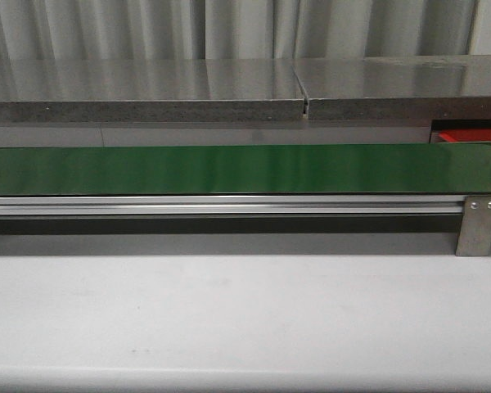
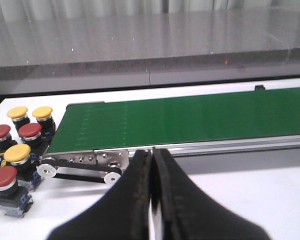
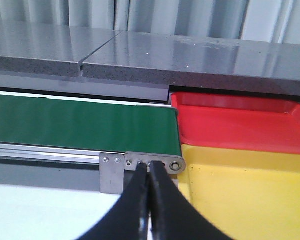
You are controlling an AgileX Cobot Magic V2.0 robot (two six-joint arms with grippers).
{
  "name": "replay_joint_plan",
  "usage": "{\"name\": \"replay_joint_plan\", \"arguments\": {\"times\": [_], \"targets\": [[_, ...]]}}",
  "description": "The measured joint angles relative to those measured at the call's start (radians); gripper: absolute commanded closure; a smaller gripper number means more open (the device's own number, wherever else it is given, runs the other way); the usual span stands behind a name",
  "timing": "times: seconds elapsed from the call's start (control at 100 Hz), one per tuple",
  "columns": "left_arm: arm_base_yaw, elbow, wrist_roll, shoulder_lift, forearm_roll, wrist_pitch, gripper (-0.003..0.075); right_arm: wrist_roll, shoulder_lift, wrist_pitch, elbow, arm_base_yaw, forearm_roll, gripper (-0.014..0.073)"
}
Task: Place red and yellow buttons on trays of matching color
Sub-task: 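Move the left gripper down toward the cluster of push-buttons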
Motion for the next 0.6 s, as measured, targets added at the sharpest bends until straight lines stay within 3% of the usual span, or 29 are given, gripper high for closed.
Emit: {"name": "replay_joint_plan", "arguments": {"times": [0.13, 0.38, 0.48, 0.6], "targets": [[0.000, -0.110, 0.000, 0.120, 0.004, 0.095, 0.0741, 0.000, 0.000, 0.000, 0.000, 0.000, 0.000, 0.0660], [0.000, -0.197, 0.000, 0.313, 0.006, 0.071, 0.0720, 0.000, 0.000, 0.000, 0.000, 0.000, 0.000, 0.0660], [0.000, -0.205, 0.000, 0.373, 0.006, 0.041, 0.0600, 0.000, 0.000, 0.000, 0.000, 0.000, 0.000, 0.0660], [0.000, -0.208, 0.000, 0.415, 0.006, 0.011, 0.0344, 0.000, 0.000, 0.000, 0.000, 0.000, 0.000, 0.0660]]}}
